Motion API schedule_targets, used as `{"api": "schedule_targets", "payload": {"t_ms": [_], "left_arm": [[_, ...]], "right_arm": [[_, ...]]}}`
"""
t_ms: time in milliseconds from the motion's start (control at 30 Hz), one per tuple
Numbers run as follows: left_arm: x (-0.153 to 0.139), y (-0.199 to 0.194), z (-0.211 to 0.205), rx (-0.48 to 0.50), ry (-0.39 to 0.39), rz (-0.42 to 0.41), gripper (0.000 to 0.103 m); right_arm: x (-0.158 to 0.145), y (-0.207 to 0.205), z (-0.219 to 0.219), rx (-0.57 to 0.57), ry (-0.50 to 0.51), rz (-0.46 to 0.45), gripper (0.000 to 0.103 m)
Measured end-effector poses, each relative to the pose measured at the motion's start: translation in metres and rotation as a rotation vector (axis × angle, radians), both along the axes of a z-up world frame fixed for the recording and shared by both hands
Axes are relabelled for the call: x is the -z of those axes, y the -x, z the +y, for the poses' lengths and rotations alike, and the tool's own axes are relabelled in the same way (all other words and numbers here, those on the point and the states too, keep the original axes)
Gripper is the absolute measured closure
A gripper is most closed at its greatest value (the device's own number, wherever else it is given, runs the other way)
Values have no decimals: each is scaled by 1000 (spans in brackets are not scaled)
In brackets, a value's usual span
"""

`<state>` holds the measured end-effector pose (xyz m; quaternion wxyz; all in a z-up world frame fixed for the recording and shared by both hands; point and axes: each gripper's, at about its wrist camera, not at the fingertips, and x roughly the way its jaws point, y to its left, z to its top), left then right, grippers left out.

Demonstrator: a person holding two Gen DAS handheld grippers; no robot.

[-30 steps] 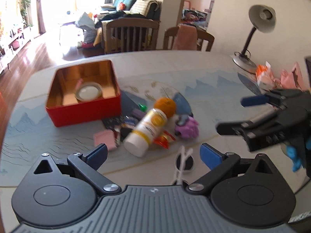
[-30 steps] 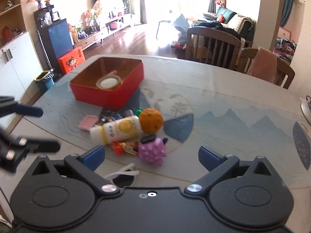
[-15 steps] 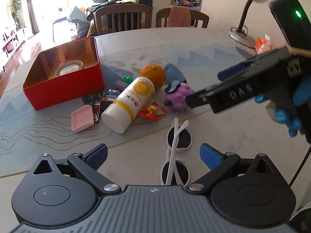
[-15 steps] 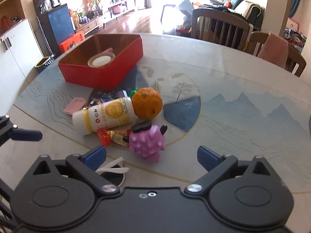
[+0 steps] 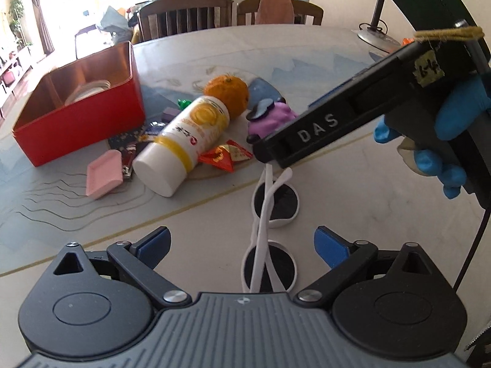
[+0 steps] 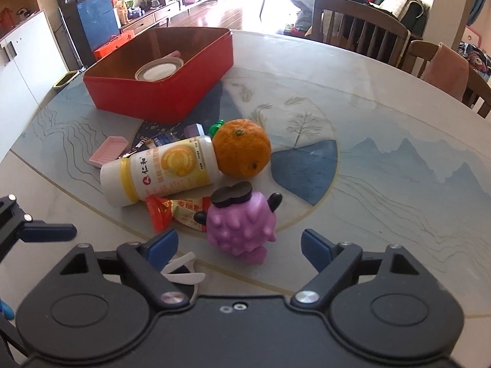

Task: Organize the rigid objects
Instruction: 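Grasp the white sunglasses with the left tool while the right tool grasps the purple toy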

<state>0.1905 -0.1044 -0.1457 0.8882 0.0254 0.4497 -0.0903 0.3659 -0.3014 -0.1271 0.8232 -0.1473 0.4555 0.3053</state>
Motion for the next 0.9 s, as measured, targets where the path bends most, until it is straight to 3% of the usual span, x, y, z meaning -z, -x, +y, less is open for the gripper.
{"api": "schedule_targets", "payload": {"t_ms": [167, 233, 333, 433, 567, 700, 900], "left_arm": [[6, -4, -6, 17, -11, 26, 28], [7, -6, -8, 25, -7, 35, 42], [9, -6, -9, 29, 4, 41, 52], [9, -7, -9, 29, 15, 39, 70], [6, -8, -10, 29, 26, 35, 78], [4, -9, -11, 38, 22, 28, 95], [3, -11, -3, 4, 35, 39, 97]], "right_arm": [[5, -4, 2, 8, 8, 3, 22], [7, -6, 3, 15, 10, 6, 24], [9, -8, 3, 23, 9, 11, 29], [10, -7, 4, 23, 10, 8, 35], [11, -7, 5, 21, 20, 7, 52], [10, -4, 7, 16, 26, -8, 53], [4, 0, 2, 38, 6, -4, 53]]}}
